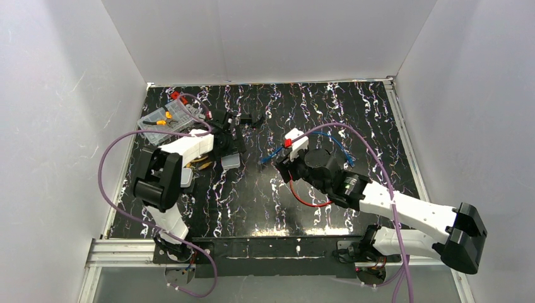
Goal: Insert the plug into the switch port
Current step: Adjust the switch port at the center of the board.
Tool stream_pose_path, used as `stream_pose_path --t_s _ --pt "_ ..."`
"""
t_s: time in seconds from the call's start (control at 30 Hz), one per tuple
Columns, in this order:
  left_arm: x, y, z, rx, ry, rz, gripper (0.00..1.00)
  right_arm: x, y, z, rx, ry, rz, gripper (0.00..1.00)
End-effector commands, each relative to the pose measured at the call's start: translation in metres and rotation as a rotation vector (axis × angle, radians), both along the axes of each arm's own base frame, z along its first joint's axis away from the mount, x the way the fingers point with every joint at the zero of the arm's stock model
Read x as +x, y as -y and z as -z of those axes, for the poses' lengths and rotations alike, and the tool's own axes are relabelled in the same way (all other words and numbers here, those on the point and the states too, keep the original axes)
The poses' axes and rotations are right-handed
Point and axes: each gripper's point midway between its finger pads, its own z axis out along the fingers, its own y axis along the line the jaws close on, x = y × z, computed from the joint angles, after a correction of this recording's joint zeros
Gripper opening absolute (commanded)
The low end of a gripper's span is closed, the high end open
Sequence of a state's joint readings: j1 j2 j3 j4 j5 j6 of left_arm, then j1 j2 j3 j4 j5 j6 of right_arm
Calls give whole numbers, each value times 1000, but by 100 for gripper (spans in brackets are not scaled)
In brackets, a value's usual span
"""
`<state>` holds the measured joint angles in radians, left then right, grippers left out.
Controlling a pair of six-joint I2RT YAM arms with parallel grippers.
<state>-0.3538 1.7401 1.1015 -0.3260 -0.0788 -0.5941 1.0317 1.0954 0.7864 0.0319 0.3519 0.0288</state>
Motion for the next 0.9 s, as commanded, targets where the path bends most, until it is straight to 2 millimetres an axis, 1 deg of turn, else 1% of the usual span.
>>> stream_pose_path --t_s 0.0,0.17,0.33,0.47,0.53,0.73,0.8,0.87 --pt "1 -3 -3 143 -20 91 100 -4 2 -15 70 14 -8 68" --pt "4 0 -5 224 -33 152 100 -9 3 -11 73 0 -19 68" --pt "1 6 0 264 -66 207 100 -12 3 -6 72 -18 -25 68" --pt "-4 7 5 270 -81 228 89 -14 5 -5 73 -26 -27 68" --pt "-6 7 7 277 -87 237 82 -14 6 -4 74 -29 -26 68" --pt "-12 8 10 301 -98 257 53 -17 9 -4 77 -39 -25 68" --pt "-14 6 10 313 -98 256 37 -18 11 -5 80 -38 -22 68" --pt "-19 5 10 318 -101 258 27 -19 13 -4 78 -39 -20 68"
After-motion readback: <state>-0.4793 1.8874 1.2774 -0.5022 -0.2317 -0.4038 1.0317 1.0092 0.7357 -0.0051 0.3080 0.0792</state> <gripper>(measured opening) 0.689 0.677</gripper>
